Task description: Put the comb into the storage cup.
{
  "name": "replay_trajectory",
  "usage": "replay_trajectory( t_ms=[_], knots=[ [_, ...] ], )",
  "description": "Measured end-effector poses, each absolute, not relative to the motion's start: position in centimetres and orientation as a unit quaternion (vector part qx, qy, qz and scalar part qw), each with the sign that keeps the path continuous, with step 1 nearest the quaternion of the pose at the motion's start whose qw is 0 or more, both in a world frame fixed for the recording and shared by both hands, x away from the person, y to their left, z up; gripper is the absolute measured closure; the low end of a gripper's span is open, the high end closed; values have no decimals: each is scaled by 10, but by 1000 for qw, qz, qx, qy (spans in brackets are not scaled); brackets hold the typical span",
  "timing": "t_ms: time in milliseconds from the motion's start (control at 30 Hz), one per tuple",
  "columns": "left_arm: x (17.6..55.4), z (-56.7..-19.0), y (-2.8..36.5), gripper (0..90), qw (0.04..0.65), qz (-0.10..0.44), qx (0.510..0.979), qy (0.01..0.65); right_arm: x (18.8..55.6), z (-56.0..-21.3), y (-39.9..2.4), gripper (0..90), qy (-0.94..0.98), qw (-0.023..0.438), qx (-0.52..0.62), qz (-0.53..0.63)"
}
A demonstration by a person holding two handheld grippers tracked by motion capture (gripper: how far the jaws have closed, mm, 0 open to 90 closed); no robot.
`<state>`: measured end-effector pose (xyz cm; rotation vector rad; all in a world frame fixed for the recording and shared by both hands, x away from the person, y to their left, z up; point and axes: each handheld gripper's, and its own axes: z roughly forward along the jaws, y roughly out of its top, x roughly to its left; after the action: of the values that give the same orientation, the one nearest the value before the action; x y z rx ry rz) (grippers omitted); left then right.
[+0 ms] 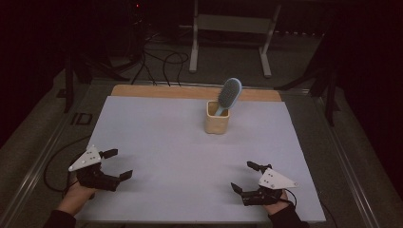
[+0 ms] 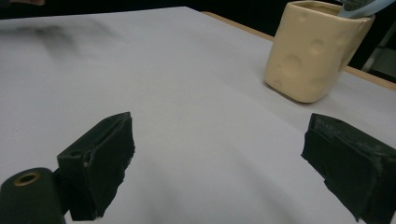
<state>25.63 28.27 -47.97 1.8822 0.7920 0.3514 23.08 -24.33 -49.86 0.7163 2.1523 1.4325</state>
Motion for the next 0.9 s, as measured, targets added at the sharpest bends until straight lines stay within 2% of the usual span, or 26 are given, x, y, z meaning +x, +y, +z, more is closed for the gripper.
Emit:
replay_trajectory(
  t_ms=[667,900],
  knots=[
    [225,-506,292,0,479,139,788,361,231,-499,-243,85,783,228,261,517],
    [222,-510,294,0,438,158,796,387,231,-499,-243,85,784,228,260,516]
  ],
)
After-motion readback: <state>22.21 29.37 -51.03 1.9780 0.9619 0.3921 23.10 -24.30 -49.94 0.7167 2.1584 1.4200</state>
